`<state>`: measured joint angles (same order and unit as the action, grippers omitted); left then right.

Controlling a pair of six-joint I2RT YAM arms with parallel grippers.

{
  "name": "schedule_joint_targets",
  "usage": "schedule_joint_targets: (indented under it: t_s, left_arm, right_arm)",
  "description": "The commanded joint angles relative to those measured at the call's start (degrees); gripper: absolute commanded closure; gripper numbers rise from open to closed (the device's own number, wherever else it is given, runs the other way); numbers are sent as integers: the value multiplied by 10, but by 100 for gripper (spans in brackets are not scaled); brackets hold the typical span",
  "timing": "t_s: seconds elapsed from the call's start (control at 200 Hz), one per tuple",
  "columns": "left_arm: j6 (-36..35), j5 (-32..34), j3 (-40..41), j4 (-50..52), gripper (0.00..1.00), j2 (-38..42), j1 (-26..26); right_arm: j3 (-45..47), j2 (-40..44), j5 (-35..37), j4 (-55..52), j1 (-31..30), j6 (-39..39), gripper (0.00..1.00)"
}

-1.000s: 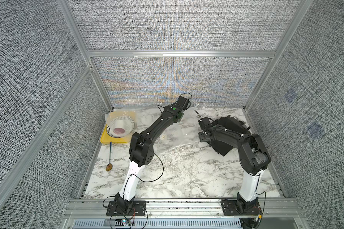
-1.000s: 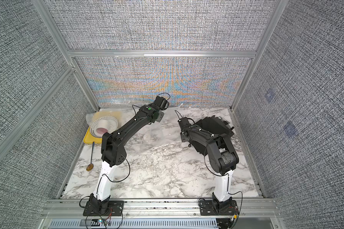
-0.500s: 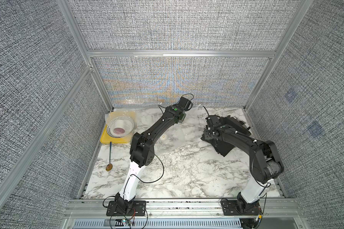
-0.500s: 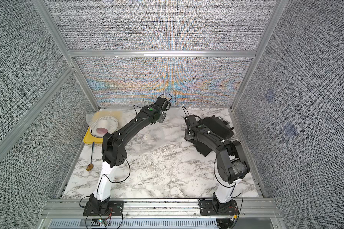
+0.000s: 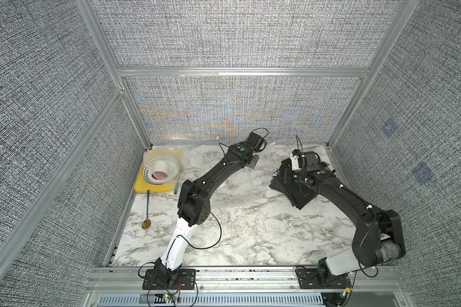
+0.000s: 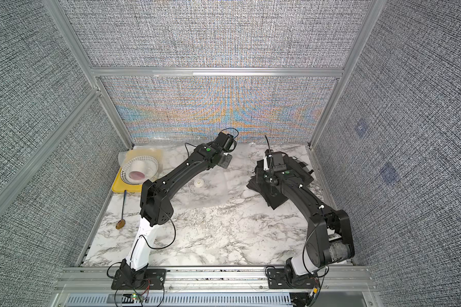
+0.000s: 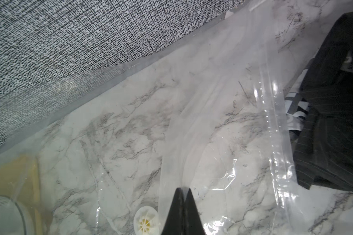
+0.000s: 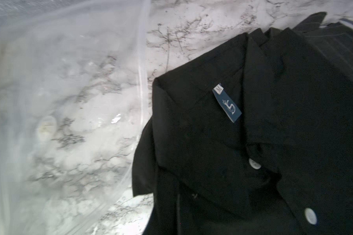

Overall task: Place the folded shirt into the vacuum bag
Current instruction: Pick up the shirt from the center of the board, then place the shirt in the vacuum bag.

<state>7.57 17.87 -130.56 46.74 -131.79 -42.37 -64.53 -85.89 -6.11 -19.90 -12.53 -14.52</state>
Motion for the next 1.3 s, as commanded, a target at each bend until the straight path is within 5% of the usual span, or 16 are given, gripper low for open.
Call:
schedule_joint_targets:
  t_s: [0.0, 0.23, 0.505, 0.681, 0.946, 1.296]
  left_arm:
    - [11, -16, -7, 0, 100, -7, -4]
    - [24, -17, -5, 1, 100, -11, -6]
    - [35, -30, -3, 0, 100, -4, -6]
    - [38, -38, 8, 0, 100, 7, -6]
    - [66, -88, 47, -8, 100, 55, -6]
    - [88, -157, 58, -35, 100, 50, -6]
  right_arm:
    - [-10, 16, -126, 15, 8, -24, 100]
    - [-25, 9, -287, 57, 39, -120, 100]
    - [-3, -49, -394, 243, 44, -375, 100]
    - [-4, -74, -337, 265, 34, -513, 100]
    - [-9, -127, -226, 304, 13, -593, 100]
    - [-64, -235, -173, 375, -33, -668, 100]
